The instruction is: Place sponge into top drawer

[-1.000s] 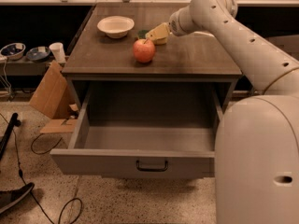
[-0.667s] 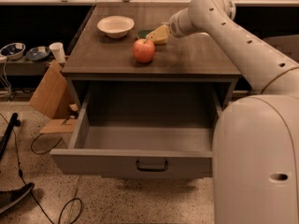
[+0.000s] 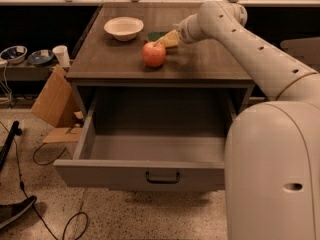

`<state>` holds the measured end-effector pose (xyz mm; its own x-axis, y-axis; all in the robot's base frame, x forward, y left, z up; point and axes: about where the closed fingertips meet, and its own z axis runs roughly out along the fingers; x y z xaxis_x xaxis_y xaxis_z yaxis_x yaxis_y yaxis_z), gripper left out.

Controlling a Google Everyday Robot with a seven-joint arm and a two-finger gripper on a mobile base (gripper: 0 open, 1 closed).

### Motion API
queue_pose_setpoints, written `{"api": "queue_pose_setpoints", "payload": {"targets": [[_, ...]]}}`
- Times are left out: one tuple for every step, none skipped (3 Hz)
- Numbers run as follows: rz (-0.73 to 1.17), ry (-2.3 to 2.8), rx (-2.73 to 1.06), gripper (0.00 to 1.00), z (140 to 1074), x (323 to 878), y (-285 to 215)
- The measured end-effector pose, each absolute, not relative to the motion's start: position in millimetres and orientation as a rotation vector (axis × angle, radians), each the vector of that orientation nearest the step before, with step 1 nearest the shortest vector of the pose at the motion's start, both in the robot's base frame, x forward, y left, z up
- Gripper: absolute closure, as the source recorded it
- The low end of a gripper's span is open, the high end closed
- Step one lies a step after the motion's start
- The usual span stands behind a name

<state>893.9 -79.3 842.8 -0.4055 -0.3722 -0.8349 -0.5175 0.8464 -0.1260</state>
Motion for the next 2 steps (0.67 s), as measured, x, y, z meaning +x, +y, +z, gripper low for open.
{"api": "queue_pose_setpoints", "payload": {"targets": [[0.182,2.036,-0.659,0.00,841.6,894.8,-77.5],[0.184,2.028,-0.685,0.18,840.0,895.4,-73.6]]}}
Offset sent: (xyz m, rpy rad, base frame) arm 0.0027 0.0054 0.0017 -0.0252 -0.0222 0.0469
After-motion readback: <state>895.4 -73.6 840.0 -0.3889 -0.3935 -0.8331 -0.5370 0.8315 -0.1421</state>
